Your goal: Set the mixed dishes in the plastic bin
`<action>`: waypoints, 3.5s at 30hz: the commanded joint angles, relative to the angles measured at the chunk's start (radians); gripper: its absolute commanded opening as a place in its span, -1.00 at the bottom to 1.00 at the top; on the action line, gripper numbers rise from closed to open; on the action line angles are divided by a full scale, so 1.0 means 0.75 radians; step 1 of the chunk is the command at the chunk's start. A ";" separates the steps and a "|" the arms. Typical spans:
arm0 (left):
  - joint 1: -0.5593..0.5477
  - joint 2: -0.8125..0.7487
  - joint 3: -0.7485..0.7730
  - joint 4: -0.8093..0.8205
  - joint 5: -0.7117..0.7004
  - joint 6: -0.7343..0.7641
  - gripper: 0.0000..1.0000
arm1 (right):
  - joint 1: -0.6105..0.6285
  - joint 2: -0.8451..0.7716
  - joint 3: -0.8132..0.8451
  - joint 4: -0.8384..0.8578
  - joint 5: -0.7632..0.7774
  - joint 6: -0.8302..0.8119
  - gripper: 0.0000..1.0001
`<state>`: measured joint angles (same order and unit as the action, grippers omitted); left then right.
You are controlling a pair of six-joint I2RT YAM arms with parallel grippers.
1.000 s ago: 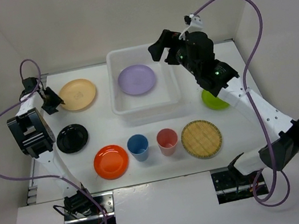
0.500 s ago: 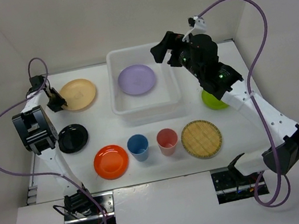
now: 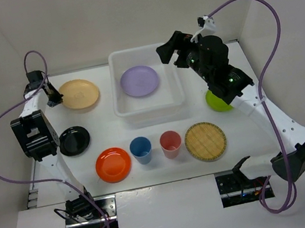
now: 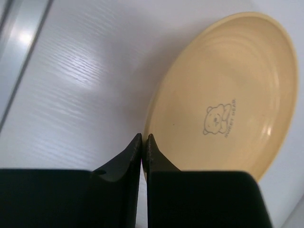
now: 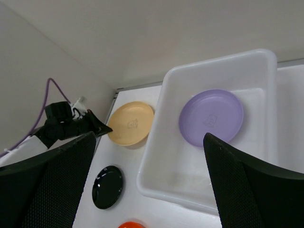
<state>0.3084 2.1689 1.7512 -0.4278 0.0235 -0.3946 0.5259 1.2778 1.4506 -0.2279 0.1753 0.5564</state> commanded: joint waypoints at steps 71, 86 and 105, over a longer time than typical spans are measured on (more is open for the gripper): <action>-0.843 0.717 1.850 -0.814 -0.248 -0.094 -0.13 | -0.337 -0.358 -0.377 0.046 -0.041 0.072 0.96; -0.843 -0.159 1.524 -1.086 -0.346 0.054 0.00 | -0.349 -0.329 -0.666 -0.011 -0.039 0.060 0.96; -0.250 -1.468 -0.973 -0.134 0.150 -0.312 0.08 | -0.376 -0.082 -0.697 0.071 -0.129 0.048 0.96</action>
<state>0.0410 1.0950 1.1652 -0.6910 -0.0559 -0.4904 0.2501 1.2209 0.9272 -0.2287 0.0910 0.6052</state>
